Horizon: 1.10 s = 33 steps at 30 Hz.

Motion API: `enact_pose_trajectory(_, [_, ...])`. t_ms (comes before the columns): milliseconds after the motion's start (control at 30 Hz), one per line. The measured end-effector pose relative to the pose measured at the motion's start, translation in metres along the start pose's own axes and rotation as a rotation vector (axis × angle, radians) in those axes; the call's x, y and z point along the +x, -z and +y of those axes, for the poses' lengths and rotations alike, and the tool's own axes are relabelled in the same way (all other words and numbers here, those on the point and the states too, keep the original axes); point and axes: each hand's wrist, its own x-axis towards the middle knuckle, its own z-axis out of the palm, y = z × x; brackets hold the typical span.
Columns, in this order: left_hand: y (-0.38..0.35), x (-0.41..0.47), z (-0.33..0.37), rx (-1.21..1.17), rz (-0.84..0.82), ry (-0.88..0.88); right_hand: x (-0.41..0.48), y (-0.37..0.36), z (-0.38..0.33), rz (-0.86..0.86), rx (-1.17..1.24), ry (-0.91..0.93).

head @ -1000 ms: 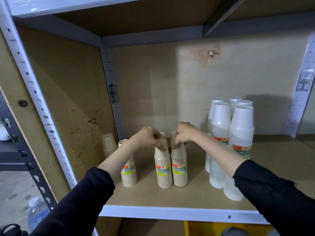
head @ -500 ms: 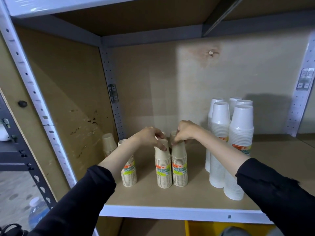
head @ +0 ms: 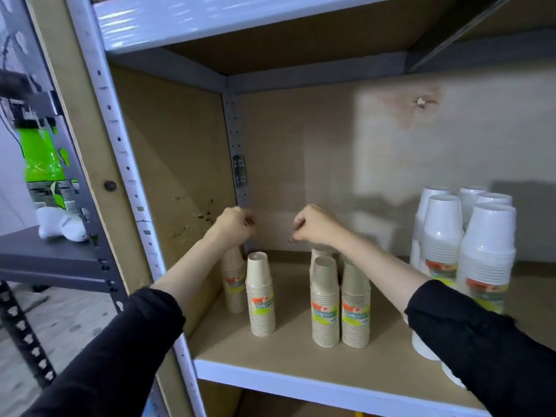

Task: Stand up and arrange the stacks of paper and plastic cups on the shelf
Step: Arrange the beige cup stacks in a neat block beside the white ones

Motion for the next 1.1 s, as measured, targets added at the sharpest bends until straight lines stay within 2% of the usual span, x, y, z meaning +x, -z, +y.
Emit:
enact_pose_trajectory(100, [0.004,0.002,-0.021,0.032,0.005,0.118,0.011,-0.028,-0.014,-0.081,0.007,0.032])
enact_pose_trajectory(267, [-0.007,0.005,-0.038,0.076,-0.129,0.311,0.020,-0.062,-0.027,-0.175,-0.036,0.016])
enact_pose_trajectory(533, [-0.031,0.012,-0.053,-0.088,-0.091,0.418,0.021,-0.073,-0.027,-0.190,0.037,0.022])
enact_pose_trajectory(700, [-0.028,0.005,-0.056,-0.113,-0.072,0.372,0.011,-0.065,-0.023,-0.216,0.080,-0.002])
enact_pose_trajectory(1100, [-0.001,-0.047,-0.021,0.102,-0.177,0.077,-0.030,-0.031,-0.015,-0.183,0.021,-0.063])
